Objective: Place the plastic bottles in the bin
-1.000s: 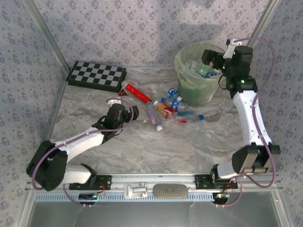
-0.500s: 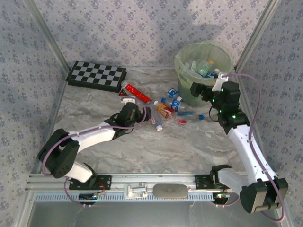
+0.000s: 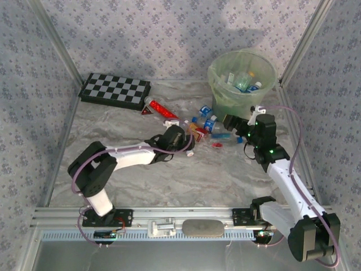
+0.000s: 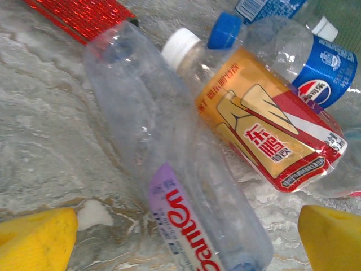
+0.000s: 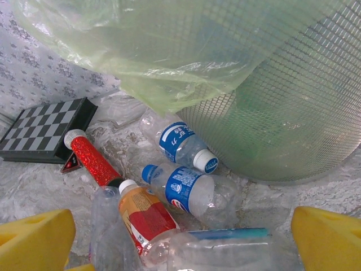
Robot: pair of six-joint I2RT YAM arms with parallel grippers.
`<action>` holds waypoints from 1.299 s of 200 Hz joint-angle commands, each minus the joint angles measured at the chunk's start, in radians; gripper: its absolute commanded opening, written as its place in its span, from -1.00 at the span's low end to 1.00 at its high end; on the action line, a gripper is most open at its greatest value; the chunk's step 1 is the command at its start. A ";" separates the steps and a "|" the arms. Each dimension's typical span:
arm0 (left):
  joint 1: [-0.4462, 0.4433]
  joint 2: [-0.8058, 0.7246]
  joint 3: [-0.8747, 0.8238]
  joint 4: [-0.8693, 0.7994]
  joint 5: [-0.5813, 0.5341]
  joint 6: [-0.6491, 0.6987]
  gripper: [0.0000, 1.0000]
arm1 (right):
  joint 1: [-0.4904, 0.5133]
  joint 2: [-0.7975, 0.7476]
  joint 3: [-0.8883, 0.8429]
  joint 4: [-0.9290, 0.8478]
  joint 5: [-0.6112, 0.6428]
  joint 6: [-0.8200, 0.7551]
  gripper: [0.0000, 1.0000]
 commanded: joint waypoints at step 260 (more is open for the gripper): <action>-0.029 -0.032 -0.046 0.007 -0.162 0.063 -0.05 | 0.093 0.142 0.038 0.066 -0.029 0.036 1.00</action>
